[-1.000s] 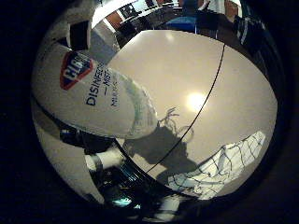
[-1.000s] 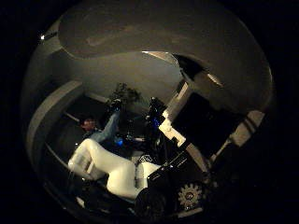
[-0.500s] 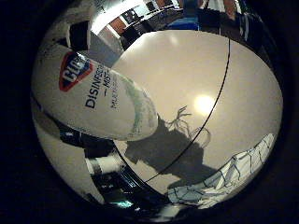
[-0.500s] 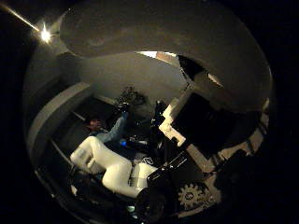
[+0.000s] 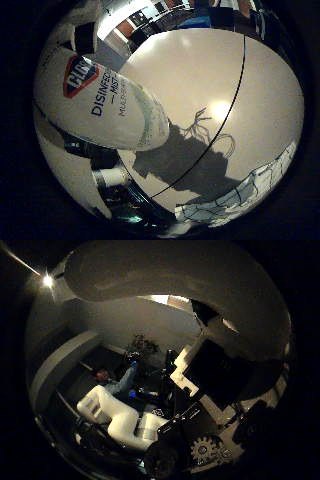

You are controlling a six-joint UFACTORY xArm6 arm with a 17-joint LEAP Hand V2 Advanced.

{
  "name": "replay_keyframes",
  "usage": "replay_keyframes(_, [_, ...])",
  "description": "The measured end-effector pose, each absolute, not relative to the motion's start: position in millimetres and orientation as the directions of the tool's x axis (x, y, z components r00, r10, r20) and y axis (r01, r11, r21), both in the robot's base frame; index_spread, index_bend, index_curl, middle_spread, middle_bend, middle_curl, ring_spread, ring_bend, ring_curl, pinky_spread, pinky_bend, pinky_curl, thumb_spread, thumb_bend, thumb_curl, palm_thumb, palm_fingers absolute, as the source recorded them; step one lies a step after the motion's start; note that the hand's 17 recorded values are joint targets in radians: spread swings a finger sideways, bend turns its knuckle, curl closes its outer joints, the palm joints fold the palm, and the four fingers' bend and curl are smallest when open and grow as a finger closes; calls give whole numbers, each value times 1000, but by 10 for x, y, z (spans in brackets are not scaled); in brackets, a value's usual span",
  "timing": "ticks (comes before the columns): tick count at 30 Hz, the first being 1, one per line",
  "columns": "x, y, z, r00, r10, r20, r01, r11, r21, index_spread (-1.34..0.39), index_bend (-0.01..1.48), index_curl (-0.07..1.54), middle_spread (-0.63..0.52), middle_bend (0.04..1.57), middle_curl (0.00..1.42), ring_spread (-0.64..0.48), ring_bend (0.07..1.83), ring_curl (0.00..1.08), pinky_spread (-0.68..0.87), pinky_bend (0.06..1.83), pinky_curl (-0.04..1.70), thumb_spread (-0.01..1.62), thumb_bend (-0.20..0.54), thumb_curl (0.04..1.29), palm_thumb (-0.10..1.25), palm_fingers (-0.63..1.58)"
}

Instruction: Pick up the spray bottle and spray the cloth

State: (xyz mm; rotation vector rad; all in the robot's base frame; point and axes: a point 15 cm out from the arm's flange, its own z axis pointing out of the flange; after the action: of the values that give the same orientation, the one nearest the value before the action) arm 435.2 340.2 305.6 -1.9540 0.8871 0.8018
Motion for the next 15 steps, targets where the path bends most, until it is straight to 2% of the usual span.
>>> replay_keyframes(15, [4236, 3329, 2511, 488, -273, -829, -828, -444, -341, -176, 1145, 671, -69, 1336, 582, -155, 1444, 563, -234, 1076, 983, 999, -17, 725, 991, 1217])
